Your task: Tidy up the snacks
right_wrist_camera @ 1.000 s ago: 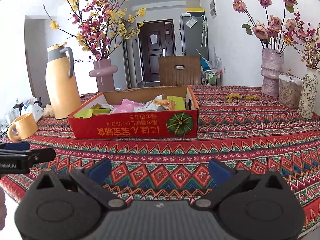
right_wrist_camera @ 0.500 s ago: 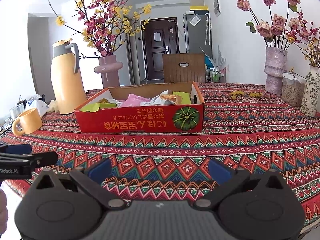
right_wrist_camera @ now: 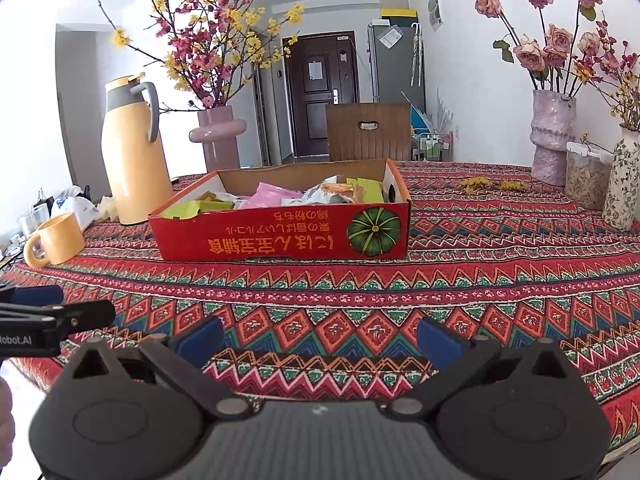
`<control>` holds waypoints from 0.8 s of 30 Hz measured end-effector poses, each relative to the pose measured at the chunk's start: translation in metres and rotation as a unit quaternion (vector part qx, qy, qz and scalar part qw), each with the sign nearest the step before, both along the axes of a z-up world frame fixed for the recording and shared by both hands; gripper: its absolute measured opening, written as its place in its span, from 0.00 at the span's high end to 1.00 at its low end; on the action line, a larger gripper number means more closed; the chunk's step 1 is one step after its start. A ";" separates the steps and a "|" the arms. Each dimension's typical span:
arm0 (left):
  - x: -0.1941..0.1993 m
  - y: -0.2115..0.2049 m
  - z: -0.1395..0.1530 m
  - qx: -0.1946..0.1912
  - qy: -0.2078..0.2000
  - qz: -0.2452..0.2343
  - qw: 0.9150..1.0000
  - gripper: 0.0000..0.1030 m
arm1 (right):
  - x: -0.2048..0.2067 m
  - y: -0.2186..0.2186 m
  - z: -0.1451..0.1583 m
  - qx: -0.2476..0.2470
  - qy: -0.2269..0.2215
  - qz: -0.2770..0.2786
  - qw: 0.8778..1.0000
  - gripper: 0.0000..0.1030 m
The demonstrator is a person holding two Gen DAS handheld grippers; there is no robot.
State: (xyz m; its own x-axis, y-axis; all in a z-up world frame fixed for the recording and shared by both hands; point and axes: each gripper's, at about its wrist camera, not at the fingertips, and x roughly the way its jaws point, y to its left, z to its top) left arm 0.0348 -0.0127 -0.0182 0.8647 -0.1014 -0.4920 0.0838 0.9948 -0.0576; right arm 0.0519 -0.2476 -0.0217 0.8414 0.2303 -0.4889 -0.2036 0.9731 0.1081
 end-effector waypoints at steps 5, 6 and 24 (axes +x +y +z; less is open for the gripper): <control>-0.001 -0.001 0.000 0.001 -0.001 -0.001 1.000 0.00 | 0.000 0.000 0.000 0.000 0.000 0.000 1.000 0.00; -0.001 -0.002 0.000 0.000 -0.001 -0.001 1.000 0.00 | 0.000 0.000 0.000 0.000 0.000 0.000 1.000 0.00; -0.001 -0.002 0.002 0.001 -0.001 -0.003 1.000 0.00 | 0.000 0.000 0.000 0.000 0.000 0.000 1.000 0.00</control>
